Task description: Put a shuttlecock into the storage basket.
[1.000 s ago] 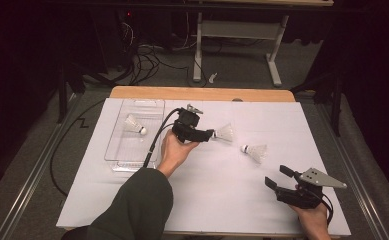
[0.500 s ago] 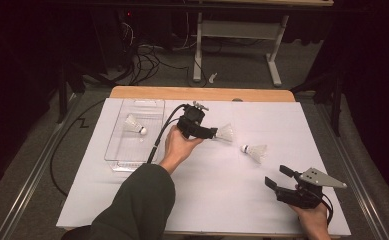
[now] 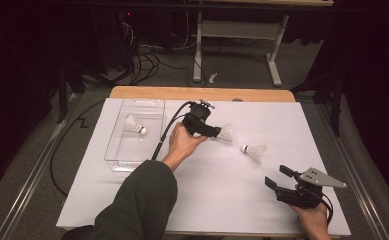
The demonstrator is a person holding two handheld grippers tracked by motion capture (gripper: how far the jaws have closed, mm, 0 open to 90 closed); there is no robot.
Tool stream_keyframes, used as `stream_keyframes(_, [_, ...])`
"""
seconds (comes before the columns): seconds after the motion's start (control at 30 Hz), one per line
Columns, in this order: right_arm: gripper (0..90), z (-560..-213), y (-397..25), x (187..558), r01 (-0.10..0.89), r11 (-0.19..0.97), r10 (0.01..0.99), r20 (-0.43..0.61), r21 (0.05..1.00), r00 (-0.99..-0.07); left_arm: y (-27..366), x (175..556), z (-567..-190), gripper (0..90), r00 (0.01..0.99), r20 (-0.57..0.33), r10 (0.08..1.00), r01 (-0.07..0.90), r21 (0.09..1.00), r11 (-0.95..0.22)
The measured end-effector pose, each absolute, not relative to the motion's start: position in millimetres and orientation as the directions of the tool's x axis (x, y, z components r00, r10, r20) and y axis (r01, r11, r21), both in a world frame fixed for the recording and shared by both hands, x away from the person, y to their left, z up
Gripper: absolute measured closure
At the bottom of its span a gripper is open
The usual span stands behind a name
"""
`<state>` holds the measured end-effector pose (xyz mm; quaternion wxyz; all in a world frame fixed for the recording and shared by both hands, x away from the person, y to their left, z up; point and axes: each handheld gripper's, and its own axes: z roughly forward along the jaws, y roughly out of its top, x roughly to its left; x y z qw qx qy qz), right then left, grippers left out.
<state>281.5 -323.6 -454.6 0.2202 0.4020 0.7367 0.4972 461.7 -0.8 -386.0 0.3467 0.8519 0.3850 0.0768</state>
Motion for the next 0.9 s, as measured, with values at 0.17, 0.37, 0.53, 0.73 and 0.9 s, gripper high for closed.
stream_keyframes(0.17, [26.8, -454.6, -323.2, 281.4, 0.372, 0.184, 0.811, 0.074, 0.910, -0.581, -5.6, 465.7, -385.4, 31.7, 0.697, -0.140, 0.703, 0.608, 0.635, -0.477])
stream_keyframes(0.37, [26.8, -454.7, -323.3, 281.6, 0.372, 0.187, 0.810, 0.072, 0.909, -0.583, -9.8, 468.6, -385.6, 31.2, 0.701, -0.142, 0.699, 0.610, 0.626, -0.486])
stream_keyframes(0.53, [26.8, -454.8, -323.4, 281.8, 0.372, 0.189, 0.809, 0.070, 0.909, -0.583, -17.0, 471.6, -384.3, 30.8, 0.706, -0.142, 0.694, 0.610, 0.620, -0.494])
stream_keyframes(0.73, [26.9, -454.7, -323.0, 281.5, 0.369, 0.191, 0.807, 0.068, 0.910, -0.586, -22.6, 474.0, -385.3, 30.6, 0.710, -0.150, 0.688, 0.612, 0.615, -0.498])
stream_keyframes(0.9, [26.9, -454.8, -322.7, 281.5, 0.371, 0.191, 0.807, 0.070, 0.909, -0.587, -24.5, 476.8, -389.8, 30.5, 0.707, -0.156, 0.690, 0.620, 0.605, -0.499])
